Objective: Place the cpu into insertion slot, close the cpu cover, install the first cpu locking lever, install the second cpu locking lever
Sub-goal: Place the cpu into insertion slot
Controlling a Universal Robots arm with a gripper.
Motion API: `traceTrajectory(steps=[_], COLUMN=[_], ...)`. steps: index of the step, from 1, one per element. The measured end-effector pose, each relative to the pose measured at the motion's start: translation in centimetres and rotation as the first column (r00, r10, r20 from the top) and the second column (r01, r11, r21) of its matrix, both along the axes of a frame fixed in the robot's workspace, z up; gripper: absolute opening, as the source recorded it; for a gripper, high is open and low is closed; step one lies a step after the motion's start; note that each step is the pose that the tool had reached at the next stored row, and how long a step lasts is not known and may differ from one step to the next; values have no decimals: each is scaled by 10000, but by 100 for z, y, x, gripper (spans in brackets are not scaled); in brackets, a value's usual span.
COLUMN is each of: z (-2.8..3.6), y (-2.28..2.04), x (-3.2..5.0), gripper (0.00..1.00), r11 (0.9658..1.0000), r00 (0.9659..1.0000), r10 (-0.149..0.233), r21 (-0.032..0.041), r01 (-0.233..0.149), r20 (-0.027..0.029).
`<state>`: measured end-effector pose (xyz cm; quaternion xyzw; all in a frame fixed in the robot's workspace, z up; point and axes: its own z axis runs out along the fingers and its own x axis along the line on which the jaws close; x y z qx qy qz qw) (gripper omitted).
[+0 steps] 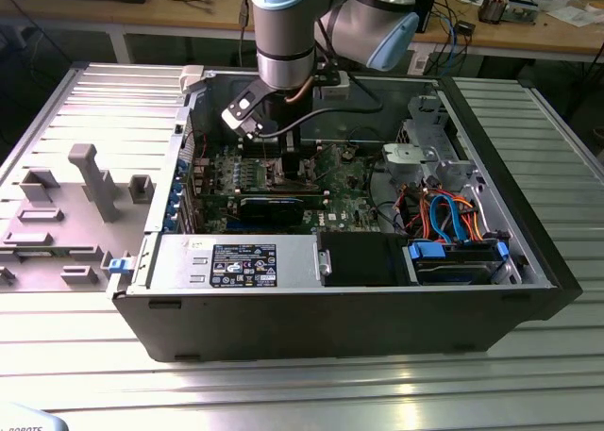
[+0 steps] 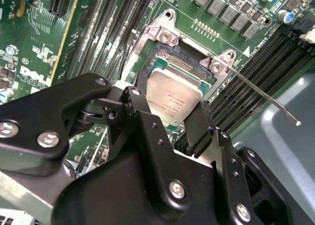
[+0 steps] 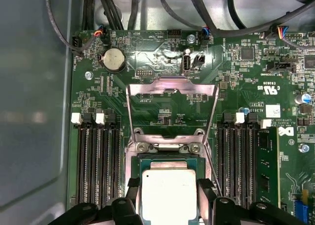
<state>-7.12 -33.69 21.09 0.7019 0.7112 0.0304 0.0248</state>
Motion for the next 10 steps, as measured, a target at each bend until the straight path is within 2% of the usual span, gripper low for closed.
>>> traceTrajectory(steps=[5,10], z=[-50,-98], y=[0,0], x=[-3,-11], gripper=[54,54], r11=[9997,10000], r00=[9997,10000], r10=[-225,23], r21=[-7,-16], r01=[225,-23], r20=[-1,-2])
